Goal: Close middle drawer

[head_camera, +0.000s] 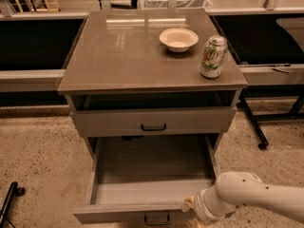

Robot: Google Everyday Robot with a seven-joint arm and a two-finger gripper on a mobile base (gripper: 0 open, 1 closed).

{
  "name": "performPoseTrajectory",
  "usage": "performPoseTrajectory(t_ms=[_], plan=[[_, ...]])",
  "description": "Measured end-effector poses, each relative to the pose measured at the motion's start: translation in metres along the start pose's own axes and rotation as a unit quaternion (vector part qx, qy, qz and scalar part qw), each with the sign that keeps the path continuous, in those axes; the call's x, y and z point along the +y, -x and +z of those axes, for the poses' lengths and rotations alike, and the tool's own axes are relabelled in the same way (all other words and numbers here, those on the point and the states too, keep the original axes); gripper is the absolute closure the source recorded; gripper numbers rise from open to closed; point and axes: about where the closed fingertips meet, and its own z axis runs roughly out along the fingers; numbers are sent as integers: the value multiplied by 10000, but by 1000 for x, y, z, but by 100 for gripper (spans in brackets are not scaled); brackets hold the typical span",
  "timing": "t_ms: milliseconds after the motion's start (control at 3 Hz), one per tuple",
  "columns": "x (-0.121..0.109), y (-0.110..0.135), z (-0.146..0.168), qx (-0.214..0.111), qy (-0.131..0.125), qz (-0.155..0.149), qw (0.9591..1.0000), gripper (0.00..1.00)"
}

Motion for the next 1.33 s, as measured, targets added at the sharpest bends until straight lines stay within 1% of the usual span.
performPoseTrajectory(t_ms=[333,667,1000,1333], plan=[[-4,-4,5,78,50,208,9997,0],[-4,-4,5,79,50,207,9997,0],[-9,-6,10,257,112,144,9995,18],[-14,-6,9,323,116,100,9994,42]])
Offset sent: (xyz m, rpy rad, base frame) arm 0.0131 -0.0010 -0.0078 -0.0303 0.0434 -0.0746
